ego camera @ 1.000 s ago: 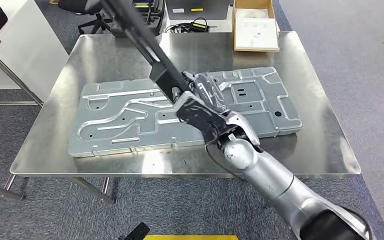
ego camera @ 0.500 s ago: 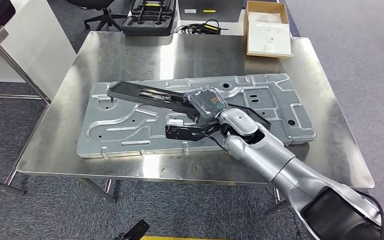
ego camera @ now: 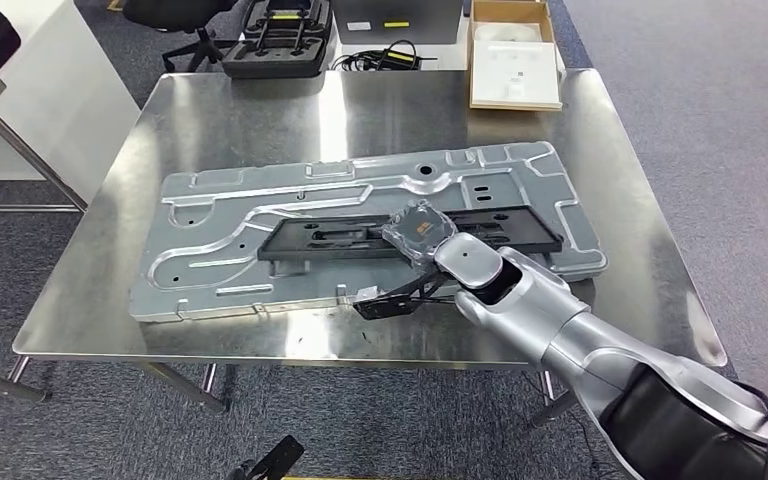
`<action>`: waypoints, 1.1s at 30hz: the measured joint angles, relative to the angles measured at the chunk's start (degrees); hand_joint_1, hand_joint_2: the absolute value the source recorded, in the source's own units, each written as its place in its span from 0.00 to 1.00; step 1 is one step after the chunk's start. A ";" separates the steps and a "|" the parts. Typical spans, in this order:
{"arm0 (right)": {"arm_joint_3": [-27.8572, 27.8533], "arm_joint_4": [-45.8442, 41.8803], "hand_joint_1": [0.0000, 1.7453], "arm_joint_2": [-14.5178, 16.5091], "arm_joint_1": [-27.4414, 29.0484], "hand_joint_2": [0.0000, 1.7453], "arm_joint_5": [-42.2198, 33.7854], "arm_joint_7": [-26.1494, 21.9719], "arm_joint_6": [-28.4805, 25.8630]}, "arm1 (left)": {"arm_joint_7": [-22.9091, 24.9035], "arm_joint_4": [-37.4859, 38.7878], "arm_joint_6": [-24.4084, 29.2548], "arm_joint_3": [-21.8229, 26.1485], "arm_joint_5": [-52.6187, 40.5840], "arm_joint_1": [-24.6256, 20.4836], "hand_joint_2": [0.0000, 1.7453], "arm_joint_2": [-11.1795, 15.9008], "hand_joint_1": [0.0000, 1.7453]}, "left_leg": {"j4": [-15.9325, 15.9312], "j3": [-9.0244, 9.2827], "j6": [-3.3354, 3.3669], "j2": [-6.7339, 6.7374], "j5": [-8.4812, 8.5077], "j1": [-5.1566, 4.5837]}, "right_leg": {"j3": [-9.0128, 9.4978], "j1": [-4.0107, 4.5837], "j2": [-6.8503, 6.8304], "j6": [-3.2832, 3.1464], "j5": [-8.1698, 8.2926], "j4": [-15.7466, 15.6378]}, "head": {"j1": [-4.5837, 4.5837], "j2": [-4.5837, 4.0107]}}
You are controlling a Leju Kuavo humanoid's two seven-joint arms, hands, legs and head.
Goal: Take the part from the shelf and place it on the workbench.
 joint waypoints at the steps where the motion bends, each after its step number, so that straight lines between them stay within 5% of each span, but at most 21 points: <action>1: 0.13 0.45 0.00 0.00 -0.10 0.00 0.12 -0.10 0.13 | 0.00 0.00 0.10 -0.01 -0.01 -0.12 1.00 0.00 0.00 | -4.14 2.07 0.44 0.00 1.86 -0.17 | 0.08 0.02 0.07 0.01 -0.01 0.00 | 0.01 0.00; 3: 0.67 1.36 0.00 -0.03 -0.35 0.00 0.76 -0.25 0.42 | 0.02 0.00 0.47 -0.04 -0.24 -0.44 1.00 0.00 0.00 | -10.28 5.31 0.98 0.00 3.51 -0.54 | 0.09 0.15 0.16 0.25 -0.04 -0.05 | 0.01 0.00; 8: 2.06 3.81 0.00 -0.46 -0.32 0.00 2.75 -0.89 1.29 | 1.16 0.00 1.86 -0.38 -1.23 -0.70 1.00 -0.06 0.00 | -13.29 7.04 1.89 0.14 4.16 -0.34 | -0.16 0.30 0.11 1.58 -0.98 0.71 | 0.17 0.00; 11: 2.68 4.92 0.00 -0.93 -0.43 0.00 2.98 -0.96 1.27 | 1.36 0.00 2.03 -0.63 -1.46 -0.86 1.00 -0.17 0.00 | -13.93 7.49 2.36 0.29 4.49 -0.20 | -4.16 0.18 0.00 2.11 -5.90 9.92 | 0.34 0.00; 13: 2.99 5.43 0.00 -1.12 -0.39 0.00 2.98 -0.92 1.26 | 1.40 0.00 2.03 -0.77 -1.47 -0.85 1.00 -0.20 0.00 | -13.87 7.51 2.39 0.32 4.46 -0.19 | -6.42 -0.04 -0.02 2.43 -7.24 14.75 | 0.36 0.00; 14: 3.10 5.64 0.00 -1.16 -0.42 0.00 2.98 -0.90 1.26 | 1.42 0.00 2.03 -0.79 -1.47 -0.84 1.00 -0.21 0.00 | -13.82 7.52 2.36 0.33 4.44 -0.16 | -6.20 -0.20 -0.04 2.57 -6.45 14.37 | 0.36 0.00; 16: 3.54 6.09 0.00 -1.28 -0.55 0.00 2.98 -0.94 1.28 | 1.42 0.00 2.03 -0.85 -1.49 -0.84 1.00 -0.27 0.00 | -13.50 7.54 2.13 0.26 4.29 -0.08 | -2.70 -0.59 -0.15 2.74 -2.85 7.58 | 0.37 0.00; 18: 4.08 6.40 0.00 -1.37 -0.63 0.00 3.00 -1.04 1.28 | 1.44 0.00 2.09 -0.88 -1.49 -0.88 0.50 -0.32 0.00 | -13.00 7.32 1.59 0.15 4.05 -0.21 | 0.80 -0.57 -0.20 2.52 -0.65 0.80 | 0.34 0.00; 20: 4.42 6.53 0.00 -1.38 -0.58 0.00 2.98 -1.08 1.26 | 1.62 0.00 2.24 -0.89 -1.53 -0.91 0.00 -0.33 0.00 | -12.85 7.14 0.99 0.11 4.06 -0.36 | 1.58 -0.31 -0.10 1.96 -0.50 -0.81 | 0.27 0.00; 24: 4.68 6.74 0.00 -1.39 -0.47 0.00 1.95 -0.47 0.92 | 2.65 0.00 2.46 -0.96 -1.73 -0.86 0.00 -0.36 0.00 | -11.05 6.34 -0.14 0.16 2.70 -0.04 | 1.83 -0.48 -0.06 0.63 0.13 -1.34 | 0.12 0.00; 27: 4.67 6.72 0.00 -1.39 -0.02 0.00 1.03 1.20 -0.43 | 2.94 0.00 2.27 -1.03 -1.50 -0.70 0.00 -0.35 0.00 | -1.20 1.97 -0.68 0.21 -2.29 0.10 | 1.79 -0.43 -0.09 0.03 0.34 -1.48 | -0.16 0.00; 29: 4.28 6.15 0.00 -1.47 0.35 0.00 0.06 2.90 -2.52 | 2.87 0.00 1.88 -1.03 -1.22 -0.41 0.00 -0.35 0.00 | 3.19 0.00 -0.69 0.21 -3.24 0.13 | 1.74 -0.24 -0.05 -0.03 0.33 -1.37 | -0.16 0.00; 30: 3.82 5.47 0.00 -1.57 0.37 0.00 -0.48 3.84 -3.93 | 2.83 0.00 1.64 -1.03 -1.10 -0.29 0.00 -0.35 0.00 | 2.03 0.65 -0.55 0.21 -2.12 0.12 | 1.73 -0.17 0.00 -0.03 0.32 -1.31 | -0.16 0.00; 33: 1.76 1.84 0.00 -2.09 -0.43 0.00 -0.90 6.20 -8.13 | 2.73 0.00 0.99 -1.03 -0.85 -0.33 0.00 -0.35 0.00 | -8.83 6.28 0.24 0.20 2.45 -0.11 | 1.68 -0.03 0.16 0.08 0.29 -1.19 | -0.14 0.00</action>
